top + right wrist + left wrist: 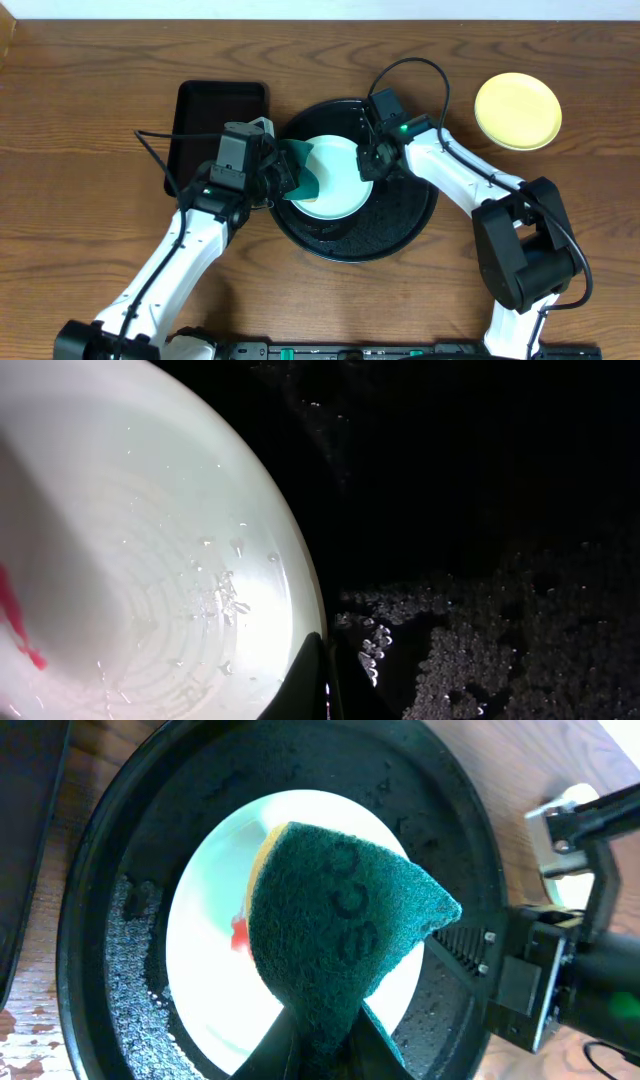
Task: Clean dirty plates on tray and stack at the side
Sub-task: 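Bring the sponge onto the stained pale green plate with the left gripper, then scrub the red stain with the sponge while the right gripper holds the rim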
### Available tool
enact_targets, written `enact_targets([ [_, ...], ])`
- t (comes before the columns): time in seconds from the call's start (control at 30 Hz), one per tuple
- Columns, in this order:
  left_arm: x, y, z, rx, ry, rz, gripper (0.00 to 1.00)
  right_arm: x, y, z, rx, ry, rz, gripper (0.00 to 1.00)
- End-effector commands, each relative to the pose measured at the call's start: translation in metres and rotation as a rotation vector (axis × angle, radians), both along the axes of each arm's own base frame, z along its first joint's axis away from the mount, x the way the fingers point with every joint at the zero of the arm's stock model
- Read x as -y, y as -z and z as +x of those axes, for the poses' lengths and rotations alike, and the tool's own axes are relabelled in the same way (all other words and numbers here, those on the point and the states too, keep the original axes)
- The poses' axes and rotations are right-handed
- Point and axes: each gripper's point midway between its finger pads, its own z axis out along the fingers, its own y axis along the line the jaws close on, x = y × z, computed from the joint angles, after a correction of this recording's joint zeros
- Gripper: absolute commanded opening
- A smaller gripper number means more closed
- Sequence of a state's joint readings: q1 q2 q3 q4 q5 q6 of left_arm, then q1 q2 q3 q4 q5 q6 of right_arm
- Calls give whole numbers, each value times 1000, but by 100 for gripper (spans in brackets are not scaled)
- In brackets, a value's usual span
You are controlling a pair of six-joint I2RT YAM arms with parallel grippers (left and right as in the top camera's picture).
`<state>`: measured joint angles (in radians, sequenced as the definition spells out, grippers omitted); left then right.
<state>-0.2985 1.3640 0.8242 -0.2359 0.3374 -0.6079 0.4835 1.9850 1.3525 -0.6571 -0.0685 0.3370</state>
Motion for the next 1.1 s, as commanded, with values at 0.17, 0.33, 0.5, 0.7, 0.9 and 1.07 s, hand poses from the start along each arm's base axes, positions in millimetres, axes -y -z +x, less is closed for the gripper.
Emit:
enact_targets([
  [0.17, 1, 19, 4, -50, -30, -1, 8, 6, 9, -3, -3, 87, -44, 1],
  [0.33, 14, 11, 9, -21, -1, -59, 8, 7, 18, -4, -14, 89, -51, 1],
  [0.5, 26, 8, 8, 3, 27, -56, 8, 10, 22, -4, -24, 113, -63, 1],
  [0.7, 23, 11, 9, 7, 11, -31, 8, 24, 21, -2, -20, 165, -106, 1],
  [0.9, 22, 14, 11, -5, -8, -33, 8, 38, 13, -1, -34, 186, -156, 1],
  [1.07, 24, 22, 15, -24, -29, -46, 8, 29, 13, -6, -65, 145, -108, 1],
])
